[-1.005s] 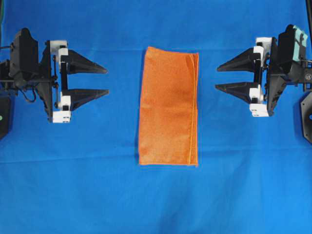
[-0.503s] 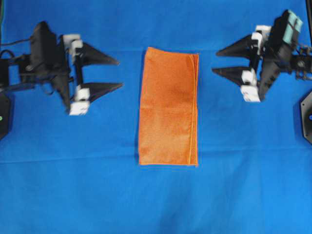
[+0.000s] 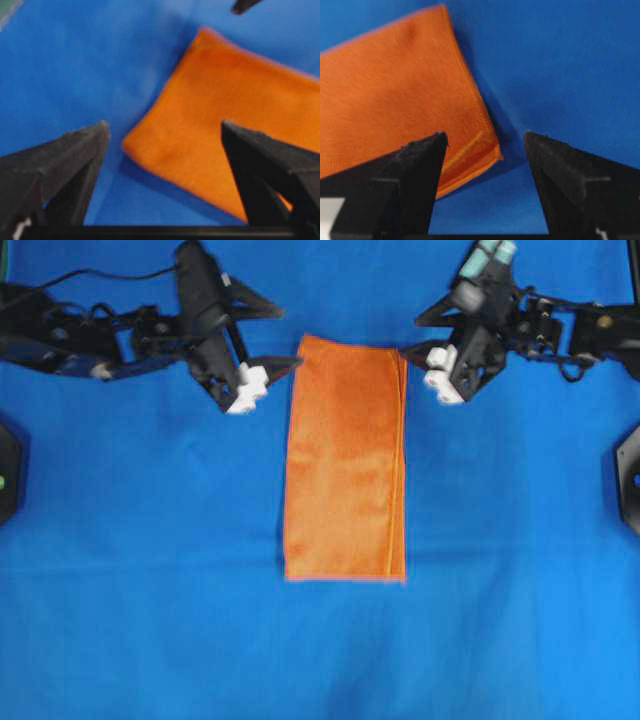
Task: Fold the orange towel.
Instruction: 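Move both grippers to the top corners of the strip, then grasp the top corners with both grippers and lift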
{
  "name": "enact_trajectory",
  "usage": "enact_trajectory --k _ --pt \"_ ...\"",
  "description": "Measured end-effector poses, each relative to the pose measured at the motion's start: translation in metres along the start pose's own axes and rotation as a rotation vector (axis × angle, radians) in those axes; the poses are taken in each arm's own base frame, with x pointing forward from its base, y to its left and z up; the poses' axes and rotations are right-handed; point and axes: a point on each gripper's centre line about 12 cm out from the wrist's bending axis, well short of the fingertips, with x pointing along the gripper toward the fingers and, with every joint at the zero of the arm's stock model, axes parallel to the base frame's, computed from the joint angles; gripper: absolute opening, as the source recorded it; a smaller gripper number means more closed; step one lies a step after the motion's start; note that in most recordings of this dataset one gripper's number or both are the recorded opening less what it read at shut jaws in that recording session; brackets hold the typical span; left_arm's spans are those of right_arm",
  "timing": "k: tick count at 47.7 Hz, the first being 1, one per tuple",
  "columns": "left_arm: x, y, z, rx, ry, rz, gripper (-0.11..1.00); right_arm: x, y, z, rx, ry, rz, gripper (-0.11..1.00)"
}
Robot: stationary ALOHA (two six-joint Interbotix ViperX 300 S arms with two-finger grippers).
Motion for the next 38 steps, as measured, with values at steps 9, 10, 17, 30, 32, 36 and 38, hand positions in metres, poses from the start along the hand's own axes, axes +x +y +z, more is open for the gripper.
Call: enact_trajectory --k 9,10,17,30,32,36,38 --pt "0.033 0.008 -0.024 -0.011 0.069 0.019 0.88 0.023 -0.003 -0.013 0.009 0.065 -0.008 0.65" --pt "0.035 0.01 -0.027 -0.012 0.078 0.022 0.88 0.025 -0.003 -0.014 0.01 0.07 -0.007 0.65" --pt "0.048 0.016 -0.041 -0.022 0.111 0.035 0.88 0.034 -0.005 -0.023 0.024 0.101 -0.013 0.65" --pt "0.05 0.016 -0.043 -0.03 0.119 0.036 0.49 0.035 -0.003 -0.023 0.017 0.099 -0.008 0.29" --pt "0.051 0.016 -0.043 -0.03 0.117 0.036 0.38 0.035 -0.002 -0.023 0.015 0.096 -0.005 0.16" --pt "0.051 0.016 -0.044 -0.019 0.124 0.035 0.17 0.035 0.0 -0.022 0.011 0.095 -0.002 0.02" --pt "0.051 0.015 -0.044 -0.016 0.125 0.032 0.07 0.035 0.0 -0.022 0.011 0.095 -0.002 0.02"
